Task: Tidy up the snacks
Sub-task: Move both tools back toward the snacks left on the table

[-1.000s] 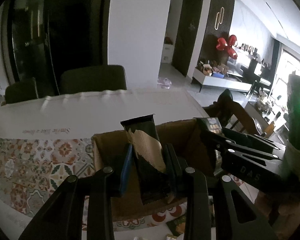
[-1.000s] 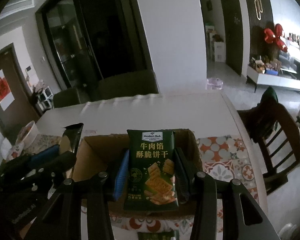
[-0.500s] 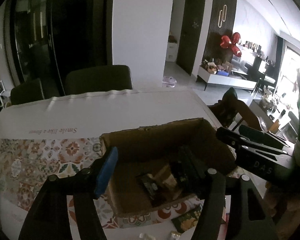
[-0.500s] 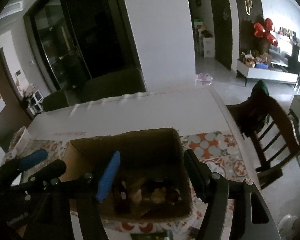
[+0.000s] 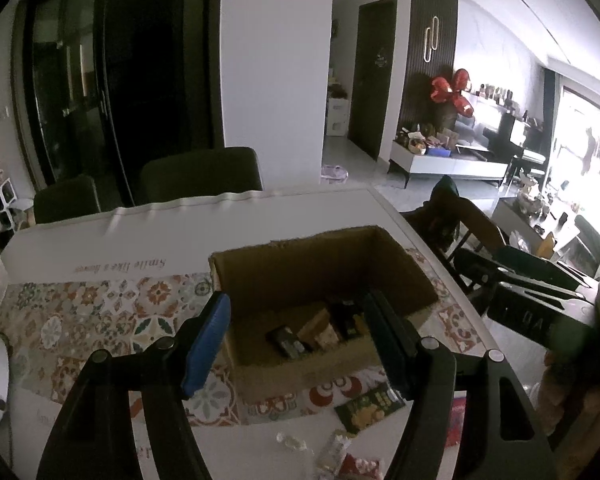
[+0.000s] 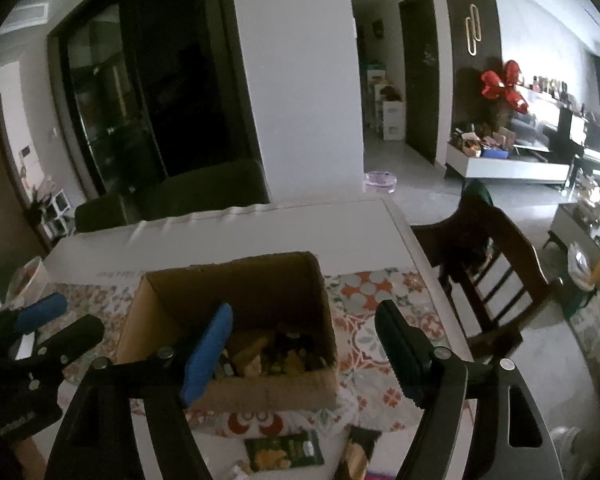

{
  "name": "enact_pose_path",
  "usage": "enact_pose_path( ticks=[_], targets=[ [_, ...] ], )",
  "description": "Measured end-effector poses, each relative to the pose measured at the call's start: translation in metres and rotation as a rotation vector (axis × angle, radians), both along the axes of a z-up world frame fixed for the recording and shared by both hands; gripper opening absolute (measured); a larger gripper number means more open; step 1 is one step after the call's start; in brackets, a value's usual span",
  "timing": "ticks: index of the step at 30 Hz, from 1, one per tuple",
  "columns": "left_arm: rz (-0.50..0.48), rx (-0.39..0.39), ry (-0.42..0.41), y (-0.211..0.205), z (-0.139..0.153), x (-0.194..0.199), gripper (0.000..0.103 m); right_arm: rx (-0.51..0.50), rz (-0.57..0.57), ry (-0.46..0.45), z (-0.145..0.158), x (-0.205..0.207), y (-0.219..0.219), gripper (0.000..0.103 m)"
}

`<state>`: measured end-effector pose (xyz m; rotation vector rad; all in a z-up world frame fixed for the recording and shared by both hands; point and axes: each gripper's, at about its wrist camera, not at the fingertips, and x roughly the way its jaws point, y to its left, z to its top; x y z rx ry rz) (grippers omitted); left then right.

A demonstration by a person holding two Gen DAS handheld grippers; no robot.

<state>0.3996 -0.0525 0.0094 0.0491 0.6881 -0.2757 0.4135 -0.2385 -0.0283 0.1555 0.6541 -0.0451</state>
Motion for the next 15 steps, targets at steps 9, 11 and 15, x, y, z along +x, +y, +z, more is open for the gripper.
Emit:
enact_pose_path(
  ticks=[9,11,15],
  targets=[
    [0.015,0.013,0.033,0.001,-0.016,-0.036,0.069,-0.065,-0.059,-0.017,-0.007,-0.047,-0.006,0.075],
    [0.021,0.015,0.04,0.003,-0.023,-0.044,0.069,-0.087,-0.074,-0.019,-0.01,-0.057,-0.006,0.075],
    [0.035,0.014,0.085,0.004,-0.038,-0.055,0.069,-0.13,-0.086,-0.005,-0.021,-0.072,-0.005,0.075]
  ],
)
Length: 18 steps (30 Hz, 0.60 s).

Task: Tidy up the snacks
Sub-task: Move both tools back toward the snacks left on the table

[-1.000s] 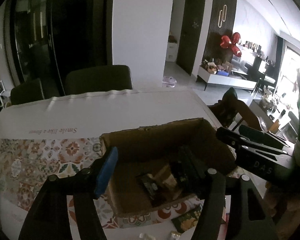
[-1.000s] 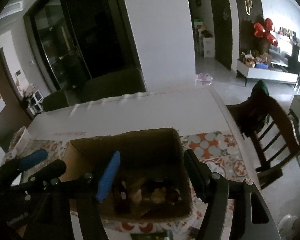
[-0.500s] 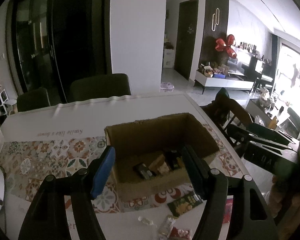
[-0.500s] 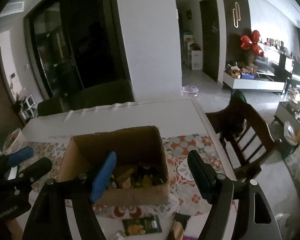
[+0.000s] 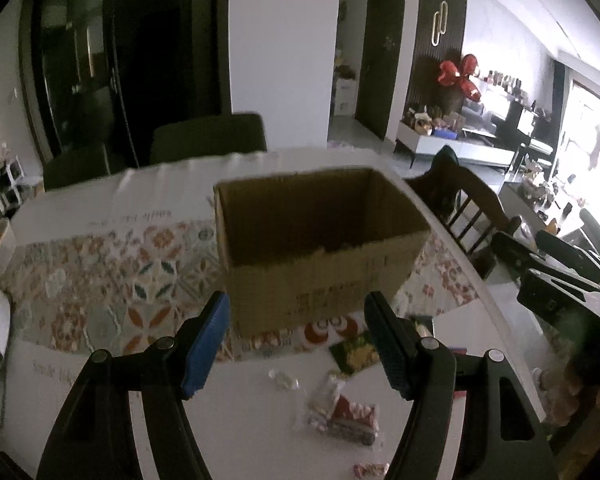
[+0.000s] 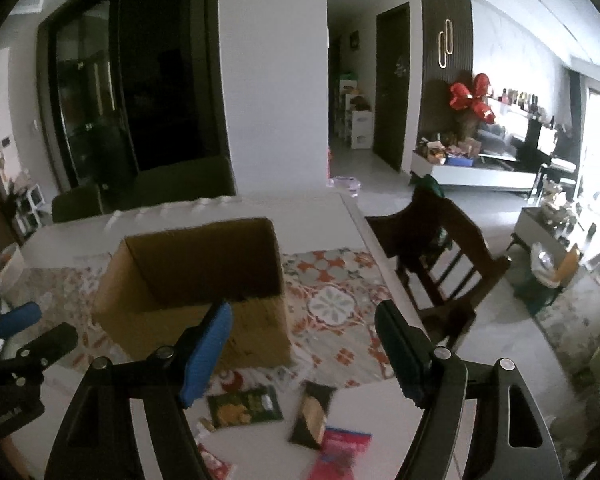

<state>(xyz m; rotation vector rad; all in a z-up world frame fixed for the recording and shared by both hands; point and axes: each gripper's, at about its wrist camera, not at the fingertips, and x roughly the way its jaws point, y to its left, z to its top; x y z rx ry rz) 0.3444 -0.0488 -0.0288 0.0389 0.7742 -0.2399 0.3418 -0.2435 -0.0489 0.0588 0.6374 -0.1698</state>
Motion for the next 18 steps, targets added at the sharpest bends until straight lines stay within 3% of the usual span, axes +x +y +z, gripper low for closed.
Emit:
enact_pose_path(
  ticks=[12,18],
  targets=[
    [0.025,0.044,0.098,-0.004,-0.043,-0.033,0.069,0.007,-0.044,0.099,-0.045,-0.027,-0.012,0.075],
    [0.037,0.029,0.179,-0.005,-0.069,-0.042,0.068,0.003,-0.053,0.139,-0.066,-0.04,-0.016,0.075]
  ],
)
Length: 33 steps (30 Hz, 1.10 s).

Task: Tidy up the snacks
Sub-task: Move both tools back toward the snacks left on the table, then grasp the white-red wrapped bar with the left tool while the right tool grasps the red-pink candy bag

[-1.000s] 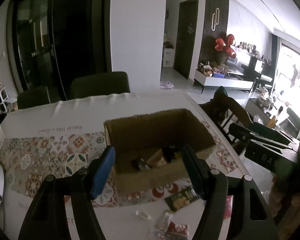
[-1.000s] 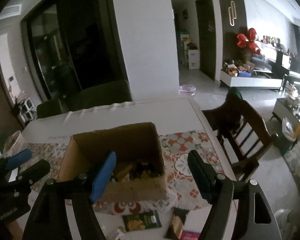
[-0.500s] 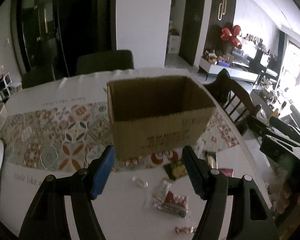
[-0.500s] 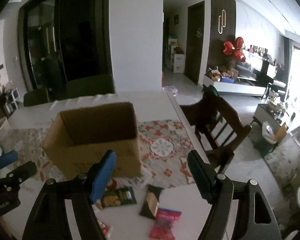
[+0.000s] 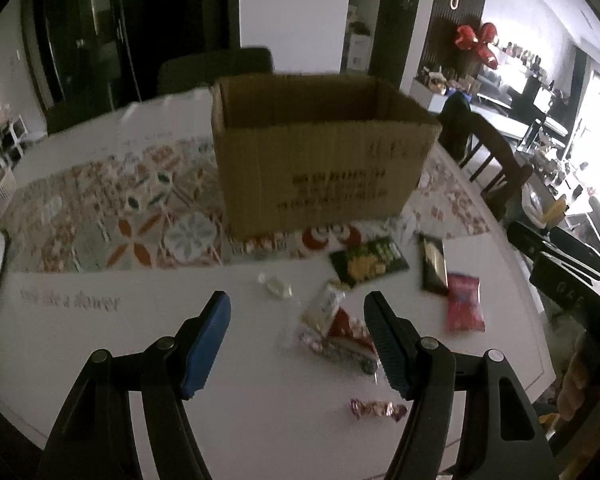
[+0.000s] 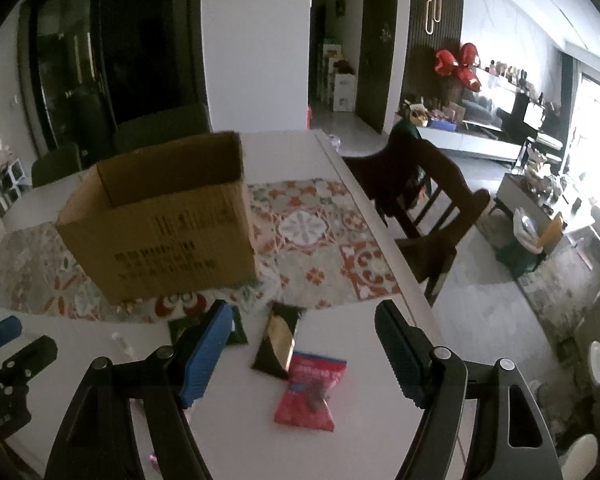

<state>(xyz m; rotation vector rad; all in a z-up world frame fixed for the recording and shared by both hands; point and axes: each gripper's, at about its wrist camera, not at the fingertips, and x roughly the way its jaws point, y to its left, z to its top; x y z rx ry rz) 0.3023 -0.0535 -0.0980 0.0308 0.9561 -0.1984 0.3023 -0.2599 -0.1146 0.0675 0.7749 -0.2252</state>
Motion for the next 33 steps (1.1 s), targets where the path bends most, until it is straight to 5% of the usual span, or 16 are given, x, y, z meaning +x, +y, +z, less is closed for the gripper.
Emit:
enact_pose_path(
  ticks=[19,33],
  targets=[
    [0.075,-0.033,0.204,-0.017,-0.072,-0.015,0.063,0.057,0.047,0.164,-0.073,-0.012,-0.014,0.074],
    [0.165,-0.085,0.251,-0.029,-0.094,0.006,0.054,0.117,0.061,0.208,-0.095,0.001,-0.021,0.074]
  ],
)
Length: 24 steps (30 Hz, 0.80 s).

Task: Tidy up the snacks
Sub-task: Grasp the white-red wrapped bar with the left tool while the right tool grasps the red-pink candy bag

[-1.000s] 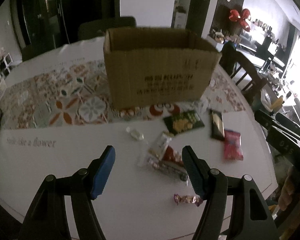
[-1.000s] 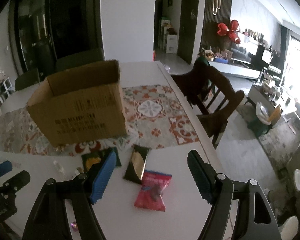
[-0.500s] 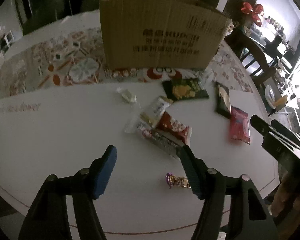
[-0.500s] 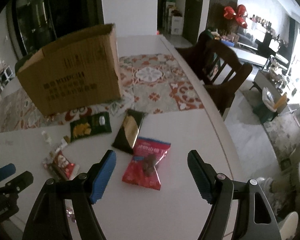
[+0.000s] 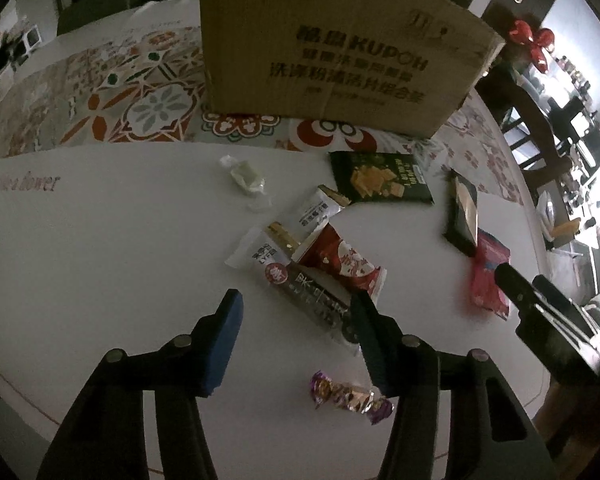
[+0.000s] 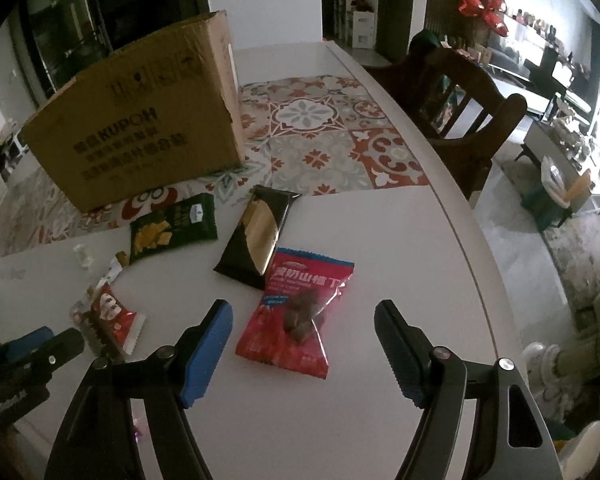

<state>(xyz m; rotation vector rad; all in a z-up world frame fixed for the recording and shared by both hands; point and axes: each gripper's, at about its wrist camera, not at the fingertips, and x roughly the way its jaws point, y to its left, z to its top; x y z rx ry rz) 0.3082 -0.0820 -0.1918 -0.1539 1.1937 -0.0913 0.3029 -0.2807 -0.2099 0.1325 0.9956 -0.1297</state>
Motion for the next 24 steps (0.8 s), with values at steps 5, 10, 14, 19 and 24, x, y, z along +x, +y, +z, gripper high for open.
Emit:
enact_pose_path(
  ticks=[5,10,14,19,24],
  targets=[
    [0.029,-0.021,0.019,-0.001,-0.01,0.006,0.049,0.021,-0.006,0.018,-0.008,0.007,-0.002,0.073],
    [0.043,-0.028,0.028,-0.002,-0.015,0.009,0.047,0.025,0.001,0.026,-0.012,0.011,0.0,0.072],
    [0.046,-0.028,0.031,-0.004,-0.017,0.01,0.043,0.03,0.006,0.039,-0.017,0.016,0.001,0.066],
    [0.056,-0.046,0.046,-0.004,-0.022,0.012,0.036,0.04,0.01,0.051,-0.022,0.02,0.001,0.062],
    [0.056,-0.049,0.046,-0.003,-0.023,0.011,0.026,0.028,0.03,0.046,-0.022,0.022,0.005,0.056]
  ],
)
